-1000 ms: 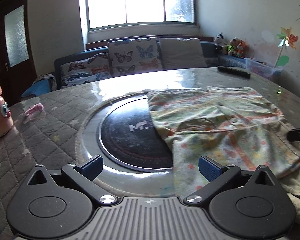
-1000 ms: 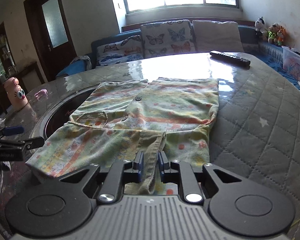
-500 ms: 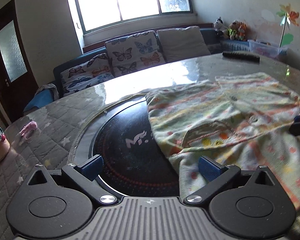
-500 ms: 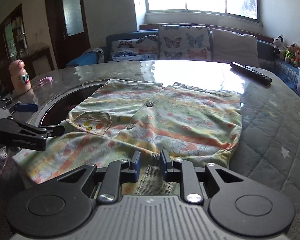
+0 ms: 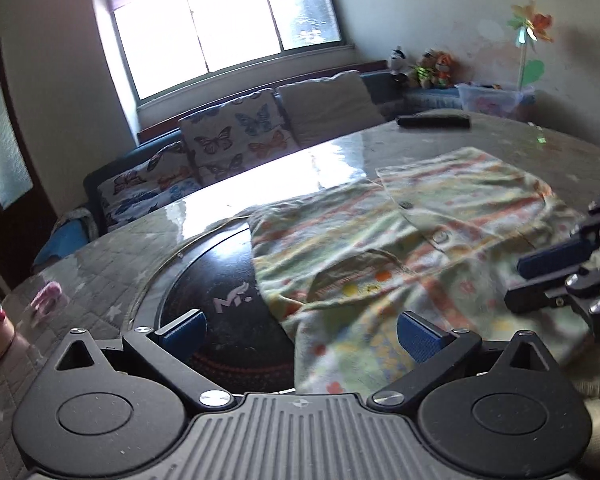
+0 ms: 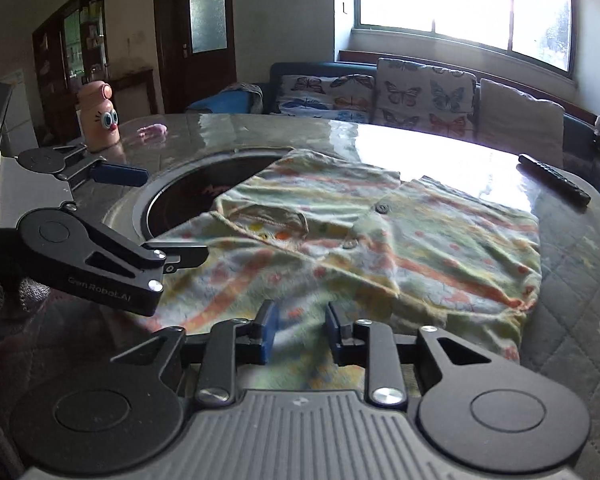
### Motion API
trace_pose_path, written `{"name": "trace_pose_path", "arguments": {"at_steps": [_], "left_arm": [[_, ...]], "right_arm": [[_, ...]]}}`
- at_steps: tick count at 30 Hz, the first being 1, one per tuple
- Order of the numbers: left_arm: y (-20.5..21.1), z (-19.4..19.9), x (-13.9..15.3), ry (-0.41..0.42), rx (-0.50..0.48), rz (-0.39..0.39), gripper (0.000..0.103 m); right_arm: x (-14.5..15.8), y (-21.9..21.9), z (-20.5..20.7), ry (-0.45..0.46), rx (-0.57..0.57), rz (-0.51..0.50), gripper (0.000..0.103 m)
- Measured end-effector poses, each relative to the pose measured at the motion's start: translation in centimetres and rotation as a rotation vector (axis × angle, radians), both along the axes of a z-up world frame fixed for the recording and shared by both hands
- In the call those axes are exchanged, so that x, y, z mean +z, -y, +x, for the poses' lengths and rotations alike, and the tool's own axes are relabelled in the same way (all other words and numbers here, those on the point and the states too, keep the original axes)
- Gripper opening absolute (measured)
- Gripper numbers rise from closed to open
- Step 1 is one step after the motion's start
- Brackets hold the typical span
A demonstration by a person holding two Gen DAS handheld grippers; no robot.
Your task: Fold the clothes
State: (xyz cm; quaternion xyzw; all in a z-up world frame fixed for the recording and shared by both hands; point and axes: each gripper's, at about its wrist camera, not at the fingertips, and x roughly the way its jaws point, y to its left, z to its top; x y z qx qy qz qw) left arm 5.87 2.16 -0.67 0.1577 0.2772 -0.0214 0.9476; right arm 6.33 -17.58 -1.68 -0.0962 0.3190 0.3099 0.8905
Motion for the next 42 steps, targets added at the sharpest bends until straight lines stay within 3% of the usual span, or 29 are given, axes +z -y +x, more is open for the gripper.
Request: {"name": "trace_pose_path", "arguments": {"at_steps": [10,18,22,25,28,32,35,39,40,42], "left_arm": [[0.8,-4.4,-0.1,0.044,-0.127,0.101,0.103],[2.4,-9.3,-0.2,0.09,-0.367,0.202,0.103],[4.3,-10.0,-1.0,0.098,-0.467,0.212,0.101],[5.6,-10.2,-1.4,0.115,-0.535,0.212,0.094],[6.8,-10.1,-1.7,0.128,-0.591,0.199,0.078],[7.2,-9.3,-1.3,0.097,-0.632,0.12,0.039],[6.4,-8.1,-0.3,0.08,-0.594,0.021,0.016],[4.8,-5.5,1.6,0.046,-0.485,-0.139,0.009],[4.4,-4.9,2.0,0.044,-0.465,-0.167,0.009],[4.0,-3.9,2.6,0.045,-0.443,-0.196,0.008]], "right_arm": [[-0.1,5.6,-2.4,-0.056,-0.08,0.047,0.033],[0.2,7.3,-3.1,-0.07,-0.121,0.09,0.033],[1.2,8.0,-3.8,-0.032,-0.136,0.096,0.033],[1.6,8.5,-4.3,-0.017,-0.142,0.085,0.036],[1.7,9.0,-5.1,-0.006,-0.15,0.069,0.039],[1.8,9.5,-6.0,0.007,-0.145,0.037,0.041],[2.0,9.3,-7.0,0.036,-0.093,-0.005,0.047],[1.9,8.2,-7.8,0.065,-0.012,-0.053,0.051],[1.9,7.8,-7.9,0.076,0.008,-0.066,0.057],[1.8,6.8,-7.9,0.108,0.034,-0.083,0.059]]}}
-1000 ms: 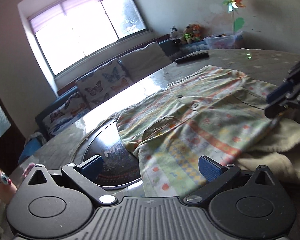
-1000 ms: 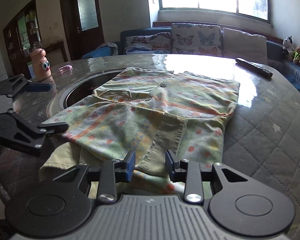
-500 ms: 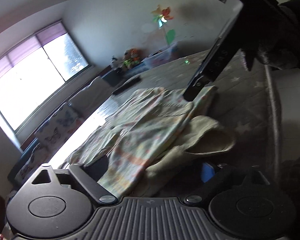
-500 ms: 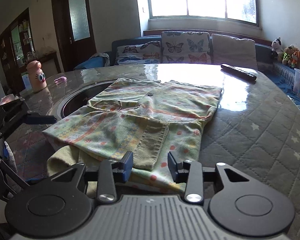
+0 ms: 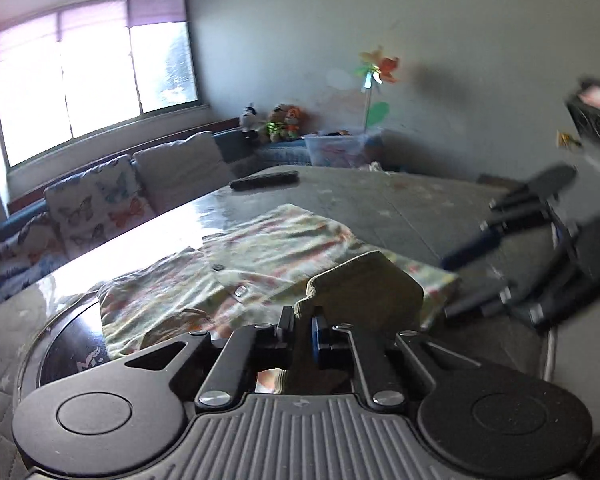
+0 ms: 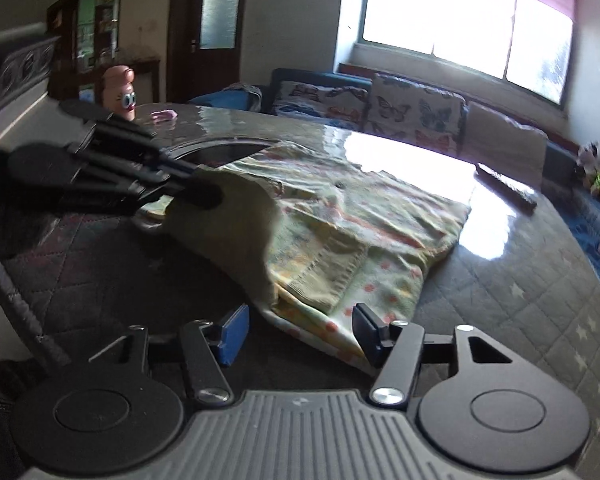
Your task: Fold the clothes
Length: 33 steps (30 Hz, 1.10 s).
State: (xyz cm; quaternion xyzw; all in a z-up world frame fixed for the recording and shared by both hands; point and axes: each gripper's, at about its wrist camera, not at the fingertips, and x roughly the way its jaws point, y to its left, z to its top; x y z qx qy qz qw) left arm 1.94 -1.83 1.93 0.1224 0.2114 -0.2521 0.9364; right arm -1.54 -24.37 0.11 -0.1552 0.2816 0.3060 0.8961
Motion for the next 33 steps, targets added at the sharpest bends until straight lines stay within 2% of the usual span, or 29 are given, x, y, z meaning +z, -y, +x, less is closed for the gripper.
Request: {"name": "trace_pose_path", "arguments": {"at_steps": [5,8,10,13,14,15,16,21,28,30,33], "left_arm": [[-0.1,1.3,0.5,-0.021,0.009,-0.028,0.008],[-0.5,1.2,0.4,-0.03,0.017,-0.037,0.009],[-1.0,1.0,0.4,-0.037,0.028,-0.034,0.013],[-2.1,-0.1,0.5,-0.024,0.038,-0.019,0.017],[-2.4,-0.6,0.4,-0.012,0.045,-0.001,0.027],[-2.6,-1.1,0.3,0.002,0.052,0.02,0.041],[-2.9,-1.7,0.2,0.016,0.059,0.041,0.047],[-3.3,-3.3,-1.2,0.061,0.053,0.184,0.049],[-3.7,-2.5,-2.8,0.106,0.092,0.307,0.047],[-3.9,-2.3,-3.2,0.104,0.084,0.33,0.019],[-4.2,-3.0,-2.5,0.099,0.072,0.299,0.01]], "right_arm": [[-0.3,-2.3,1.4,0.025,0.046,0.03,0.058],[-0.7,-3.2,3.0,-0.018,0.046,0.063,0.051],[-0.7,-3.2,3.7,-0.057,0.048,0.091,0.028],[-0.4,-3.0,4.5,-0.084,0.035,0.123,0.02],[-0.2,-2.8,4.7,-0.092,0.025,0.14,0.02],[0.1,-2.6,5.0,-0.1,0.015,0.158,0.019],[0.3,-2.4,5.2,-0.107,0.007,0.176,0.017],[1.3,-2.1,5.7,-0.095,-0.018,0.22,0.015],[1.9,-2.3,5.3,-0.07,-0.022,0.221,0.012],[2.0,-2.2,5.1,-0.06,-0.03,0.229,0.01],[2.3,-1.9,4.6,-0.048,-0.031,0.24,0.009]]}}
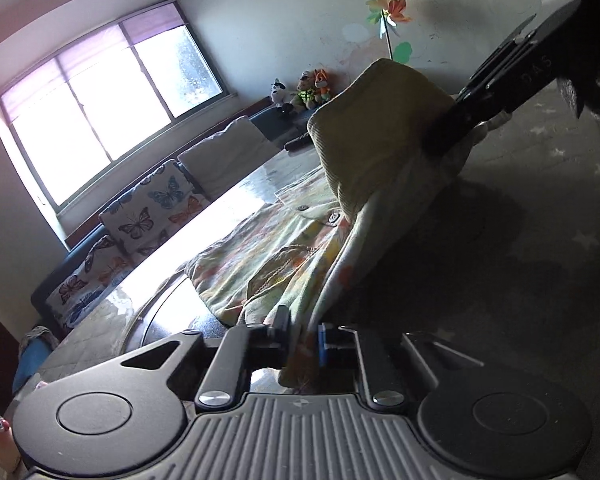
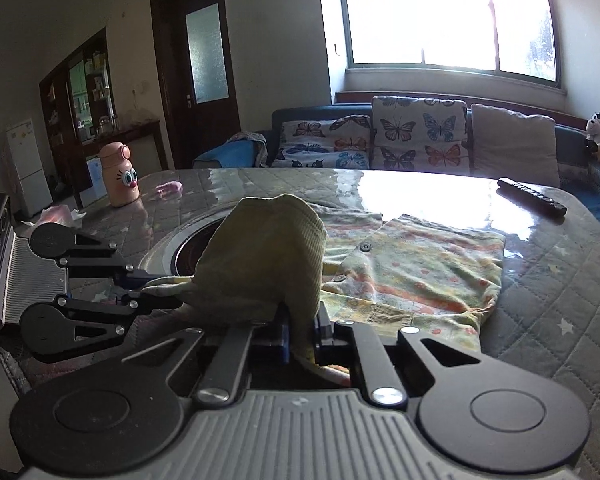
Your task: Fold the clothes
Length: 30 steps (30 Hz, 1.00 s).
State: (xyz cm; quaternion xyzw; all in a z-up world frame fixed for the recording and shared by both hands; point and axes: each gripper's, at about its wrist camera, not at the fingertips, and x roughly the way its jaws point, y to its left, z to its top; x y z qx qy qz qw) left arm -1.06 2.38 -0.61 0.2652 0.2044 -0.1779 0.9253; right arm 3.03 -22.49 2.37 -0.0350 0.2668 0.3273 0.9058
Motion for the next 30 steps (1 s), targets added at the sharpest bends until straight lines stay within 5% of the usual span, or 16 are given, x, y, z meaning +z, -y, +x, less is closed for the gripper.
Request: {"name": "trace_pose_path", "arguments": {"at_steps": [13,22,30], "left_arm": [[-0.2,-8.6,5.3,-0.062,-0.144,-0.157,0.008],[-0.5,-0.8,6.7,-0.039,-0.063,-0.208,0.008],[0.1,9.1,4.6,-0.129,0.04,-0.175,0.008]], "right_arm": [[5.1,3.9,-7.7,0.033,0.054,0.056,0.008],[6.0,3.4,-0.7,0.061,0.01,0.033,0.008],[3.9,1.4,8.4,-0.001,-0.037,-0.044,0.008]]}}
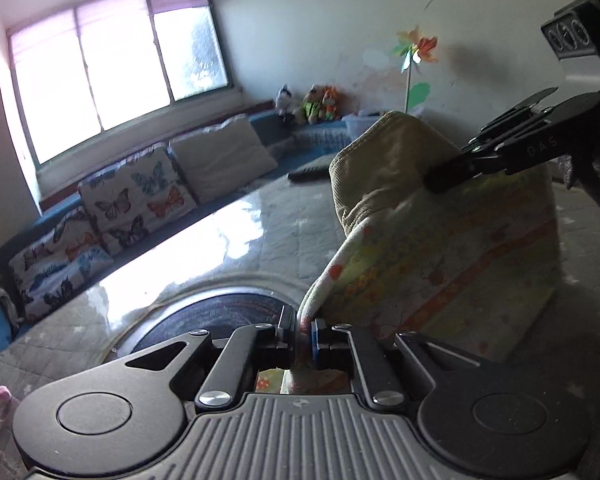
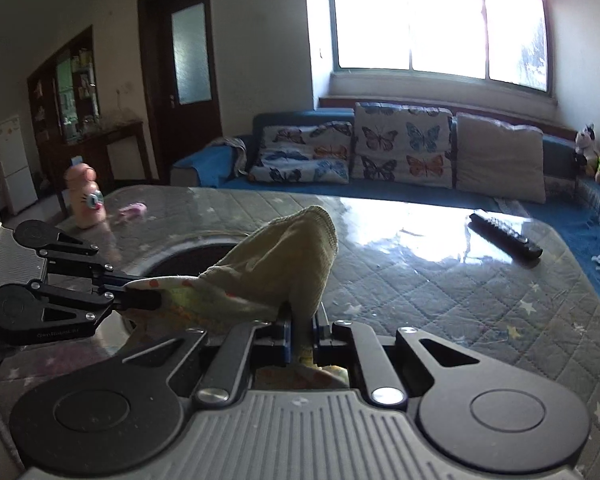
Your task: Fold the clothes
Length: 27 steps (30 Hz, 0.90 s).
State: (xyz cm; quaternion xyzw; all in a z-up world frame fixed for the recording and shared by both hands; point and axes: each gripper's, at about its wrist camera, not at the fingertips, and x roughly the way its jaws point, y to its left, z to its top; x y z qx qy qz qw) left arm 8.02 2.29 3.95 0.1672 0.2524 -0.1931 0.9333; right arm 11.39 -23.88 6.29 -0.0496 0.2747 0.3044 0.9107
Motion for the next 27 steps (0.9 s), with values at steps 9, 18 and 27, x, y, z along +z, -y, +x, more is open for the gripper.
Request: {"name": "trace_pose_path", "arguments": {"at_steps": [9,18,27], "left_arm": [[-0.9,4.7,-4.3,-0.147,0.109,-0.012,0.017],[-2.3,5.3,-4.8,-0.133,0.209,0.012,0.03],[-1.6,5.6,-4.9,-0.108,0.235,0.065,0.03]], "right_arm": [[-5.3,-1.0,4.6,-0.086,-0.087,-0.015,0.018],[-5.8,2.6,1.2,-0.036,-0.23,0.043,0.022],[-9.0,5.4,1.1,-0.148,-0.339,0.042,0.012]]}}
